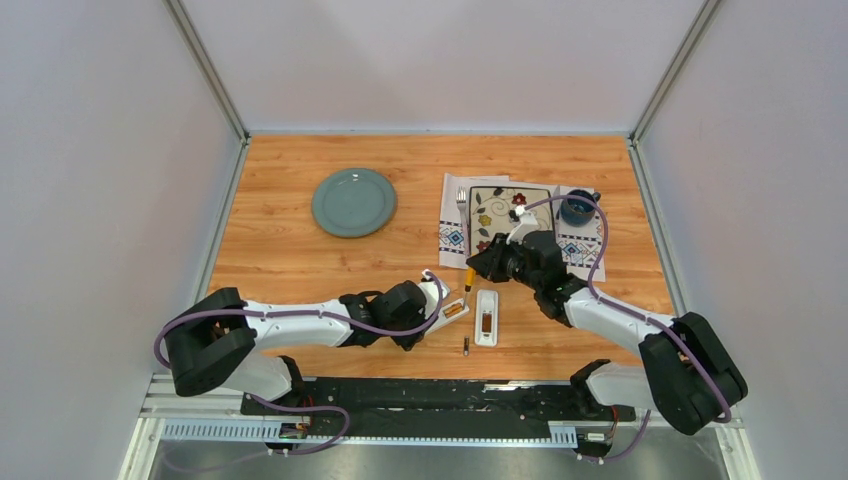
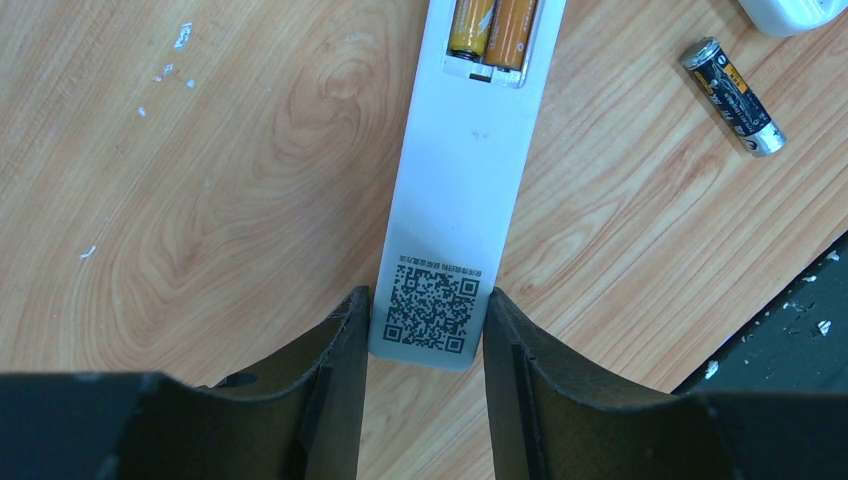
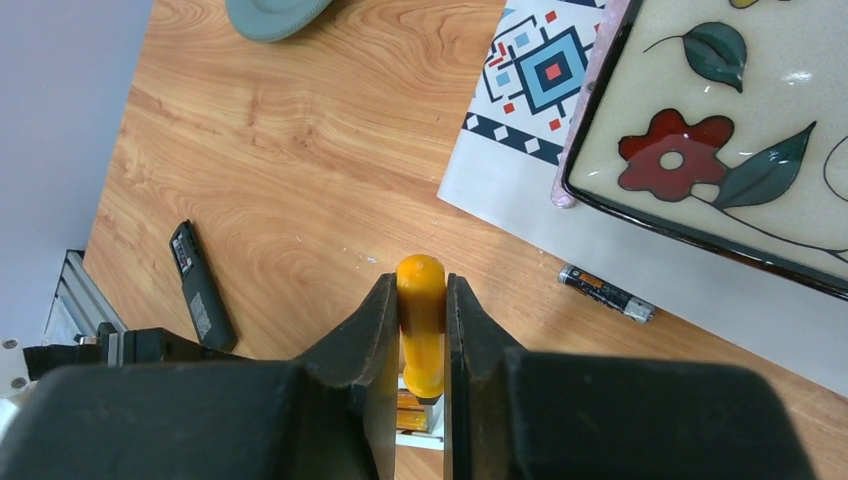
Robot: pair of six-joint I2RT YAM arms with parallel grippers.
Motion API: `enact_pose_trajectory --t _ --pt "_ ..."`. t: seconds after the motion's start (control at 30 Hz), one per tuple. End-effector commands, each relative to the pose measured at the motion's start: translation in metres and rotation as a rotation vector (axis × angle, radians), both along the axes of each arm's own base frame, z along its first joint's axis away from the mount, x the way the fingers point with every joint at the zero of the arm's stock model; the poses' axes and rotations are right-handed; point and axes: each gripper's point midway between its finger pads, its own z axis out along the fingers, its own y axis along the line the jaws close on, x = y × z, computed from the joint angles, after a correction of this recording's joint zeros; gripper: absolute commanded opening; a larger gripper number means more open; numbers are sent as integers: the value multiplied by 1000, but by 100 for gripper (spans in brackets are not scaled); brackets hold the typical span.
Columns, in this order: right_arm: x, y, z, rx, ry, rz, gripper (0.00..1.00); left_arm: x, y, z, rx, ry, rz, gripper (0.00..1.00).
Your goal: Unload the batteries from the remote control
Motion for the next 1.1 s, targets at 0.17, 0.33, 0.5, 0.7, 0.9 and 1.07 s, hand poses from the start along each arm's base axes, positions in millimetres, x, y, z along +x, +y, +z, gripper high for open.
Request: enact_pose_trajectory --t 0.17,0.33,0.5,0.7,0.9,1.07 --pt "-21 30 32 155 21 118 0 -27 14 -28 87 130 -27 0" --pt "-24 34 39 191 27 131 0 -27 15 -30 99 135 -28 0" --pt "-27 38 47 237 34 147 0 -26 15 -30 97 135 -27 0" --pt "-29 41 52 263 41 161 0 -27 14 -32 97 140 -28 0" --pt "-31 43 51 270 50 167 0 -31 12 -36 91 163 -37 0" --pt "-34 43 55 302 41 170 0 -35 10 -40 92 186 -45 0"
